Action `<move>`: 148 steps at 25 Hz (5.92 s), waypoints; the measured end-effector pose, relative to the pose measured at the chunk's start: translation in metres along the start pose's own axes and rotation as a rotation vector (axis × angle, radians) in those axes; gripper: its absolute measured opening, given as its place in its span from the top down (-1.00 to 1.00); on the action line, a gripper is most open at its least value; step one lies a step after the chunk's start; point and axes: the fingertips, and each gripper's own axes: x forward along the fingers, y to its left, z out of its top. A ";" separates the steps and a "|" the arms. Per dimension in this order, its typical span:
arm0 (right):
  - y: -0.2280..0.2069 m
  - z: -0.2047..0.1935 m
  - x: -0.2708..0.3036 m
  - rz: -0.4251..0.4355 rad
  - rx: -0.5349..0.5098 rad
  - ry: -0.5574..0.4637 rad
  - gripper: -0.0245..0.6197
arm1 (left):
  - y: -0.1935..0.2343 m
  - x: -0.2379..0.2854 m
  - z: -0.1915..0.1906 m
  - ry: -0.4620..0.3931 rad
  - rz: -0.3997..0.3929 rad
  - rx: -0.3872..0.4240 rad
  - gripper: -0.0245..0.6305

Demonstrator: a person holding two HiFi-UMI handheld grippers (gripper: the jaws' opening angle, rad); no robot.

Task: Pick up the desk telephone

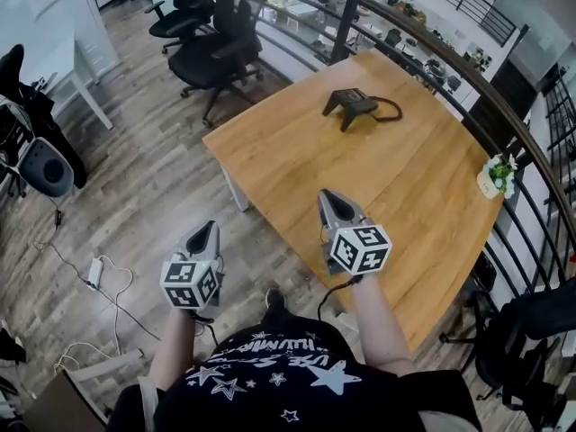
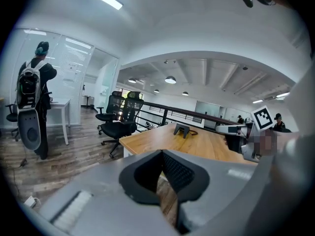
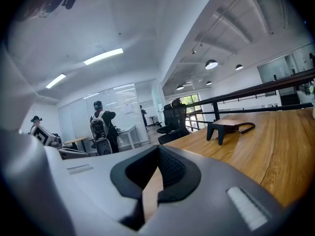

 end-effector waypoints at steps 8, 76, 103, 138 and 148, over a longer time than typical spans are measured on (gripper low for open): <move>-0.055 0.019 0.032 0.000 0.028 -0.023 0.92 | -0.010 0.058 0.025 0.001 0.001 0.028 0.92; -0.255 0.011 -0.008 -0.807 0.334 -0.122 0.92 | -0.203 0.461 0.101 0.508 -0.795 -0.630 -0.32; -0.273 -0.014 -0.006 -0.795 0.391 -0.091 0.92 | -0.228 0.530 0.083 0.509 -0.634 -0.833 -0.32; -0.271 -0.012 -0.019 -0.791 0.395 -0.103 0.92 | -0.220 0.534 0.076 0.525 -0.567 -0.932 0.34; -0.261 0.000 -0.007 -0.764 0.367 -0.108 0.92 | -0.207 0.503 0.066 0.571 -0.627 -0.951 0.35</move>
